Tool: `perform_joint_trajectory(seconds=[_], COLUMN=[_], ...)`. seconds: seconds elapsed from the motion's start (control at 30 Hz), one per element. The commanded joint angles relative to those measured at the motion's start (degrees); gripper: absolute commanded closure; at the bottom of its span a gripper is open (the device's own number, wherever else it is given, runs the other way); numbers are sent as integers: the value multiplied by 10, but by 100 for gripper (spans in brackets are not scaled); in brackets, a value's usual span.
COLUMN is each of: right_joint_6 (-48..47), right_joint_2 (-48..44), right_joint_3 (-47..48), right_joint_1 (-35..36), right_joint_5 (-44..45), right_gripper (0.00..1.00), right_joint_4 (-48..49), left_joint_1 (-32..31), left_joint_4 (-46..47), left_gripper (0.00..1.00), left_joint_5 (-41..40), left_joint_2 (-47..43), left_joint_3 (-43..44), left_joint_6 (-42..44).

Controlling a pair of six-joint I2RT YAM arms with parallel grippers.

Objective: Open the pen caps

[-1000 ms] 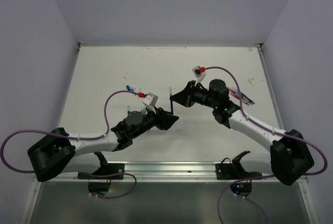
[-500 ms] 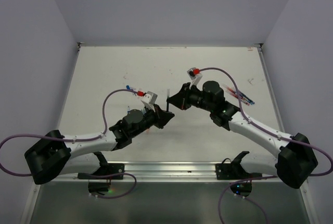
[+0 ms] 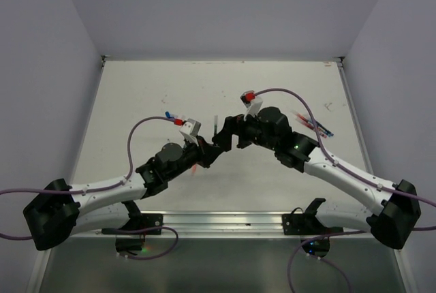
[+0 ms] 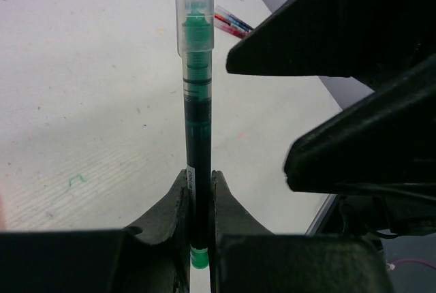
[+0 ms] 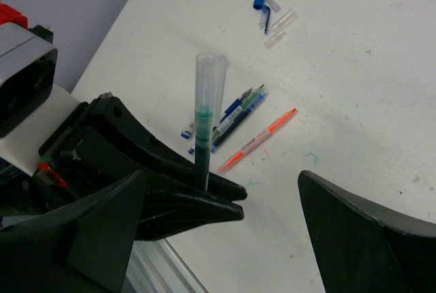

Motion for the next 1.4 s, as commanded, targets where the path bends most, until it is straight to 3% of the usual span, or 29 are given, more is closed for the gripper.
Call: perform_joint_trajectory(seconds=[0.0, 0.13, 0.2, 0.33, 0.4, 0.57, 0.63, 0.9, 1.03, 1.13, 1.2, 1.37], right_joint_6=[-27, -3, -48, -44, -15, -42, -17, 2, 31, 40, 42, 62], right_joint_2=[-34, -22, -12, -24, -36, -19, 12, 72, 38, 29, 46, 91], right_joint_3=[-3, 69, 100, 131, 124, 109, 143, 146, 90, 80, 82, 104], right_joint_1=[4, 5, 5, 3, 2, -3, -2, -2, -1, -2, -1, -1], right_joint_5=[47, 123, 151, 352, 372, 238, 222, 47, 34, 52, 45, 57], right_gripper=[1, 1, 1, 1, 1, 1, 2, 1, 2, 12, 24, 32], right_joint_4=[-27, -132, -202, -296, -301, -247, -268, -178, -81, -61, -58, -76], left_joint_1=[10, 12, 12, 13, 14, 13, 12, 13, 13, 14, 13, 13], left_joint_4=[-18, -28, -43, -56, -58, -53, -51, -14, -10, -5, -4, -8], left_gripper=[100, 100, 100, 100, 100, 100, 100, 100, 100, 100, 100, 100], left_joint_5=[-21, -19, -20, -19, -18, -2, 10, 78, 85, 85, 88, 80], left_joint_2=[-12, -9, -7, -9, -11, -4, -3, 8, 12, 18, 22, 33], left_joint_3=[4, 11, 15, 20, 18, 19, 18, 0, -10, -11, -9, -1], left_joint_6=[1, -5, -7, -12, -18, -27, -35, -77, -92, -99, -100, -108])
